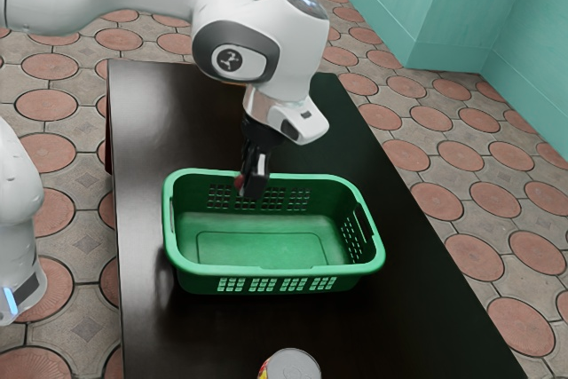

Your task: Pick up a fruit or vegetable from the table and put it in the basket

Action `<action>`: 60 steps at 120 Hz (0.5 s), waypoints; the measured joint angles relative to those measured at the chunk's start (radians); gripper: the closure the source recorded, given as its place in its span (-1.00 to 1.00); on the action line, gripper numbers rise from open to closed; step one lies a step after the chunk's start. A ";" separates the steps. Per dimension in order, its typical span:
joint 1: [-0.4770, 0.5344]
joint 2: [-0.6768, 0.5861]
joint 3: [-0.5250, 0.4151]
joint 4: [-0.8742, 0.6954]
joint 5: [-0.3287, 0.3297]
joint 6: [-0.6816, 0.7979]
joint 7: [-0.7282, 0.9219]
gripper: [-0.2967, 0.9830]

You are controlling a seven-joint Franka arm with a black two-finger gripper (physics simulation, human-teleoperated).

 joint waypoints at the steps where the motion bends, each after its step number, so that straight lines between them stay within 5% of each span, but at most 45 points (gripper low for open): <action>1: 0.000 0.000 0.000 0.000 -0.001 0.000 0.000 0.31; 10: -0.001 0.002 -0.010 -0.001 -0.004 0.001 0.000 0.28; 31: 0.000 0.005 -0.029 0.002 -0.008 0.003 -0.005 -0.29; 60: 0.005 0.004 -0.023 0.024 -0.001 0.002 -0.022 -0.49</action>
